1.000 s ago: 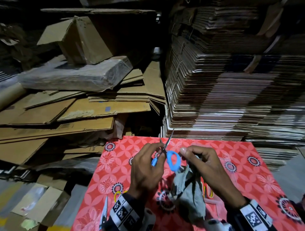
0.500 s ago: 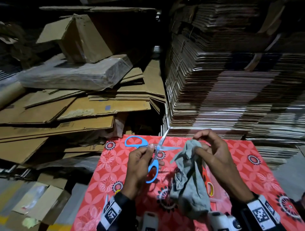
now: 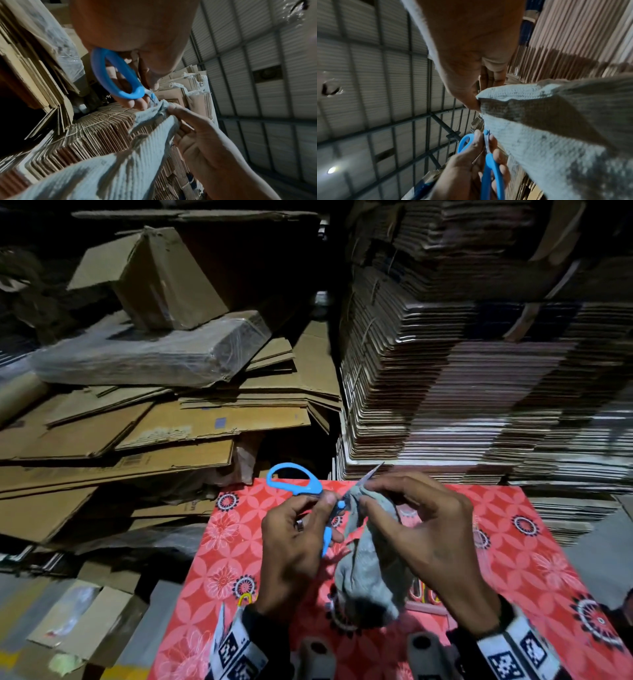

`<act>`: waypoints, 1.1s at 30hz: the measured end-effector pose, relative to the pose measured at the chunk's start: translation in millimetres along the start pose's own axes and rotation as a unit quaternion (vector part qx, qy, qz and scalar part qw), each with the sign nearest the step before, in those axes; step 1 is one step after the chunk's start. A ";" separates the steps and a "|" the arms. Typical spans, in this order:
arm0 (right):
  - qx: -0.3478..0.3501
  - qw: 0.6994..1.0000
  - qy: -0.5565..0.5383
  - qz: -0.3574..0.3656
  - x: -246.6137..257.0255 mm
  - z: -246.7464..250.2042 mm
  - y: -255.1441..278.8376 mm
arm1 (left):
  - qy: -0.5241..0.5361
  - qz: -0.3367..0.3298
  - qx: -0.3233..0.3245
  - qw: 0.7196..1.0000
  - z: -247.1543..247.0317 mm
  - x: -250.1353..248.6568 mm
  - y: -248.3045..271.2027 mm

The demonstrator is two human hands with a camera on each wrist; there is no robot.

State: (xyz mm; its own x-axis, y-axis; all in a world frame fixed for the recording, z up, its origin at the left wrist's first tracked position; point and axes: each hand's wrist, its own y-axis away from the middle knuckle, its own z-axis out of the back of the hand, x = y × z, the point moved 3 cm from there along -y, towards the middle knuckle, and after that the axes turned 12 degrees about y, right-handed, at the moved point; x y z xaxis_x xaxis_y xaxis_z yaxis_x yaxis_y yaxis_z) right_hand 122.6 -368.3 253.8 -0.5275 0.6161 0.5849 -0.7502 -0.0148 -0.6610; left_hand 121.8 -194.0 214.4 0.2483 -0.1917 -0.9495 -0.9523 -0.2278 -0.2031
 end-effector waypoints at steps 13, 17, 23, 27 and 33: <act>-0.049 0.996 0.076 0.009 -6.8 -11.9 3.6 | -0.075 -0.069 -0.016 0.995 5.6 -2.2 7.5; 0.000 0.996 0.070 0.047 10.8 -25.4 20.0 | -0.066 -0.063 -0.024 0.996 3.6 2.8 7.8; -0.038 0.997 0.065 0.015 -10.3 -14.8 4.8 | -0.054 -0.034 -0.033 0.997 4.9 9.4 8.5; -0.023 0.997 0.074 0.014 0.7 -24.9 20.4 | -0.031 -0.029 -0.051 0.998 1.4 11.8 9.8; -0.035 0.995 0.088 0.008 -9.8 -16.1 11.9 | -0.051 -0.061 -0.043 0.996 0.9 12.2 12.2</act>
State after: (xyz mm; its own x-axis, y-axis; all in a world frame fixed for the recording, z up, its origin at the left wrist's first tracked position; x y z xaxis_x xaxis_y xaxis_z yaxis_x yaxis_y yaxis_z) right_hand 125.2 -361.8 232.7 -0.4564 0.7444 0.4874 -0.7095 0.0261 -0.7042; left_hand 113.0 -198.2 200.1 0.3386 -0.0611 -0.9390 -0.8960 -0.3255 -0.3019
